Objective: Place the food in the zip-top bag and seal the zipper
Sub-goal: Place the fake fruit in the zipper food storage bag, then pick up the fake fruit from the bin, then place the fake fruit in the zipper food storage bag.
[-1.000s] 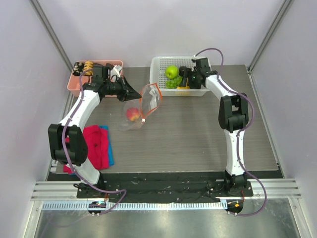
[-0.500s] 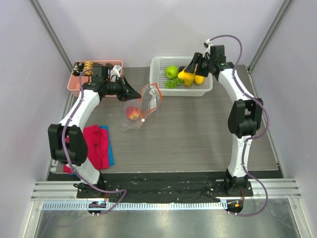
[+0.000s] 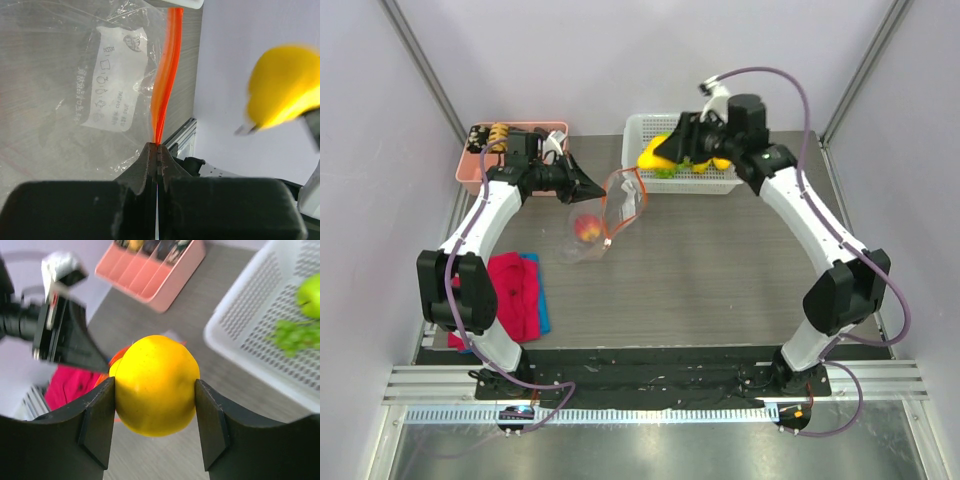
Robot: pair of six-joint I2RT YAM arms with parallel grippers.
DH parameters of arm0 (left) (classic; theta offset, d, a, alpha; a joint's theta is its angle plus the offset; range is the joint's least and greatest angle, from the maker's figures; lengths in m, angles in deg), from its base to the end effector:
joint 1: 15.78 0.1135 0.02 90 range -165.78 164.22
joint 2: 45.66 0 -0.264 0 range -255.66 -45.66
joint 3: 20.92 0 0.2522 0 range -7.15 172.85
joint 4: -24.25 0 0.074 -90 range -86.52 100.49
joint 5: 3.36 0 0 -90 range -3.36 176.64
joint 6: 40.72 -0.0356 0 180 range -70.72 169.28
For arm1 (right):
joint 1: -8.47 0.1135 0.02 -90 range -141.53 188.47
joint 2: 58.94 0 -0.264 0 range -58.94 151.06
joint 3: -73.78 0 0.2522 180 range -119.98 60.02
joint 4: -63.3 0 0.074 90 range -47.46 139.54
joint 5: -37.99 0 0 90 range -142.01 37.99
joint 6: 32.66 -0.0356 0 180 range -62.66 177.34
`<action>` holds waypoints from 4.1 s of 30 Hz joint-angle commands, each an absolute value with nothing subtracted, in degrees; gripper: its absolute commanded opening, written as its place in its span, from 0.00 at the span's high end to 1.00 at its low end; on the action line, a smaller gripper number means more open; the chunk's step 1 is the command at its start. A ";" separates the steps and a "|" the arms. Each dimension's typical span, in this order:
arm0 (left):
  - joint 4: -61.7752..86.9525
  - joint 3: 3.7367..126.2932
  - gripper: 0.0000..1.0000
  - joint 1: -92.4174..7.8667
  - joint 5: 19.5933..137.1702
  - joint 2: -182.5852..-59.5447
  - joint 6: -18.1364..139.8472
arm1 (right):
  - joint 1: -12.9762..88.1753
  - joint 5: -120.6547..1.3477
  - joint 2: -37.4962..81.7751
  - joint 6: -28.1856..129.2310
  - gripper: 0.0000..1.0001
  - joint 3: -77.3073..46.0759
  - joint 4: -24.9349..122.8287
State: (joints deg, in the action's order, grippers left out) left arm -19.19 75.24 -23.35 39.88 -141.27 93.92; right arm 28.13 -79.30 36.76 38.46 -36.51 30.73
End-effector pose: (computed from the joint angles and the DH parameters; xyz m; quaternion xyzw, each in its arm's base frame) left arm 0.3634 -0.0745 0.3117 -0.1171 0.8482 -0.4881 0.1693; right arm 0.3625 0.1468 0.4071 -0.1440 0.7851 0.3687 0.4763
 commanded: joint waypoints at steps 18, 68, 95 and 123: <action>-14.56 76.61 1.00 -22.98 35.05 -140.05 96.39 | 45.30 -66.25 44.51 53.21 0.10 -40.79 27.22; -14.48 75.99 1.00 -22.46 36.11 -143.57 94.98 | 25.70 -60.01 93.72 47.76 0.00 -74.37 53.50; -16.32 76.96 1.00 -21.31 37.42 -142.78 93.31 | 23.41 -63.43 73.17 47.93 0.69 -63.92 52.45; -15.88 77.40 1.00 -20.70 35.84 -140.67 94.19 | 40.73 -79.62 38.87 61.81 0.75 -26.90 33.29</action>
